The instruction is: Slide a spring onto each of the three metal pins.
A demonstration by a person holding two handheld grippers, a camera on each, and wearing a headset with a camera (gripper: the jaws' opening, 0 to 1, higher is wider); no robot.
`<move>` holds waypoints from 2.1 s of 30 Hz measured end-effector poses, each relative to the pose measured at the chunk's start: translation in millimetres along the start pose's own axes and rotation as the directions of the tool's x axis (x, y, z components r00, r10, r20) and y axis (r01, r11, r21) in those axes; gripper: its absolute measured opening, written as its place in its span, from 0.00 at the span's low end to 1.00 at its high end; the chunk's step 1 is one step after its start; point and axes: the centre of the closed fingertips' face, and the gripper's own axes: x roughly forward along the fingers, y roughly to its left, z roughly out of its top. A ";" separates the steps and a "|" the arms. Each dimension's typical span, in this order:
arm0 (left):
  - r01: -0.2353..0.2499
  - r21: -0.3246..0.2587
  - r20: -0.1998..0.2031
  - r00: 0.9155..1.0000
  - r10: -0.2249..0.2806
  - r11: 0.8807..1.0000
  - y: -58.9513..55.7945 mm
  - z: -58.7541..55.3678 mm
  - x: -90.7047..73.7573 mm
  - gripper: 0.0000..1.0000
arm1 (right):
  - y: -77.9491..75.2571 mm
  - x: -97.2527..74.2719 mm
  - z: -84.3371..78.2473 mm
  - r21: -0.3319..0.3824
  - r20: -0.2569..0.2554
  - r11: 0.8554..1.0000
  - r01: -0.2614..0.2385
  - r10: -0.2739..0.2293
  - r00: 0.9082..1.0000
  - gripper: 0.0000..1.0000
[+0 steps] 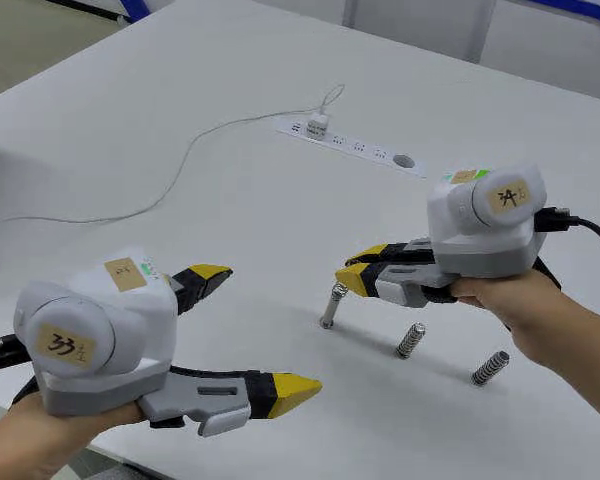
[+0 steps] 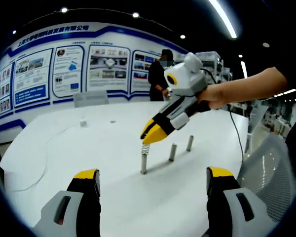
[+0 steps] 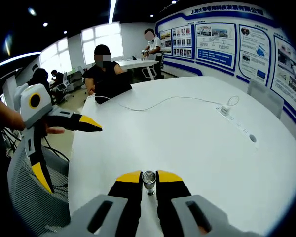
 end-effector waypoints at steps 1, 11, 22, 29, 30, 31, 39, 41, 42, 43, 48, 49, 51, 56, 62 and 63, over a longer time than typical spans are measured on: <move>-0.001 -0.001 0.002 1.000 0.001 1.000 0.2 0.2 0.0 0.92 | -0.1 0.9 -1.7 -0.002 -0.007 1.000 0.001 -0.001 1.000 0.11; -0.007 -0.012 -0.007 1.000 0.007 1.000 1.6 -2.6 -0.1 0.94 | 1.0 10.9 -10.8 0.014 -0.040 1.000 -0.008 0.009 0.999 0.11; -0.006 -0.023 -0.019 1.000 0.006 1.000 1.5 -5.5 -0.2 0.94 | 0.5 24.6 -24.6 0.029 -0.088 1.000 -0.001 0.004 0.996 0.11; -0.006 -0.023 -0.028 1.000 0.005 1.000 1.1 -7.3 -0.2 0.94 | 0.6 31.8 -34.5 0.022 -0.115 1.000 -0.003 0.006 0.993 0.11; -0.005 -0.024 -0.029 1.000 0.005 1.000 1.0 -7.4 -0.2 0.94 | 0.7 32.5 -35.3 0.022 -0.117 1.000 -0.003 0.006 0.993 0.11; -0.004 -0.025 -0.031 1.000 0.003 1.000 0.7 -7.9 -0.1 0.94 | 0.4 32.7 -36.1 0.021 -0.118 1.000 -0.002 0.004 0.993 0.11; -0.003 -0.024 -0.040 0.999 0.002 1.000 0.1 -9.4 0.3 0.94 | -0.1 33.3 -37.4 0.021 -0.115 1.000 -0.001 0.004 0.993 0.11; -0.002 -0.023 -0.044 0.999 0.001 1.000 -0.1 -10.2 0.4 0.94 | -0.4 33.4 -38.4 0.025 -0.117 1.000 0.002 0.001 0.993 0.12; -0.002 -0.022 -0.046 0.999 0.001 1.000 -0.1 -10.3 0.4 0.94 | -0.7 33.7 -38.9 0.024 -0.119 1.000 0.003 -0.001 0.993 0.12; -0.002 -0.022 -0.048 0.999 0.001 1.000 -0.1 -10.9 0.5 0.94 | -0.8 33.9 -39.6 0.024 -0.119 1.000 0.004 -0.001 0.993 0.12; -0.002 -0.018 -0.056 0.998 0.001 1.000 -0.3 -12.3 0.6 0.93 | -0.7 32.6 -39.6 0.023 -0.118 1.000 0.006 -0.003 0.993 0.12; -0.002 -0.018 -0.057 0.998 0.001 1.000 -0.4 -12.4 0.6 0.93 | -0.8 31.8 -39.2 0.022 -0.116 1.000 0.008 -0.005 0.993 0.12; -0.001 -0.019 -0.058 0.998 0.000 1.000 -0.4 -12.7 0.6 0.93 | -1.2 29.4 -37.7 0.024 -0.110 1.000 0.010 -0.007 0.994 0.12; 0.000 -0.022 -0.062 0.998 -0.001 1.000 -0.5 -13.4 0.4 0.93 | -3.9 22.6 -29.1 0.054 -0.073 0.998 0.020 -0.016 0.997 0.15; -0.003 -0.016 -0.064 0.998 0.002 1.000 -0.1 -13.3 0.3 0.93 | -4.3 5.8 -20.0 0.050 -0.035 0.998 0.035 -0.034 0.999 0.16; -0.003 -0.015 -0.064 0.998 0.002 1.000 -0.1 -13.2 0.3 0.93 | -4.5 0.7 -18.5 0.049 -0.025 0.998 0.043 -0.042 0.999 0.16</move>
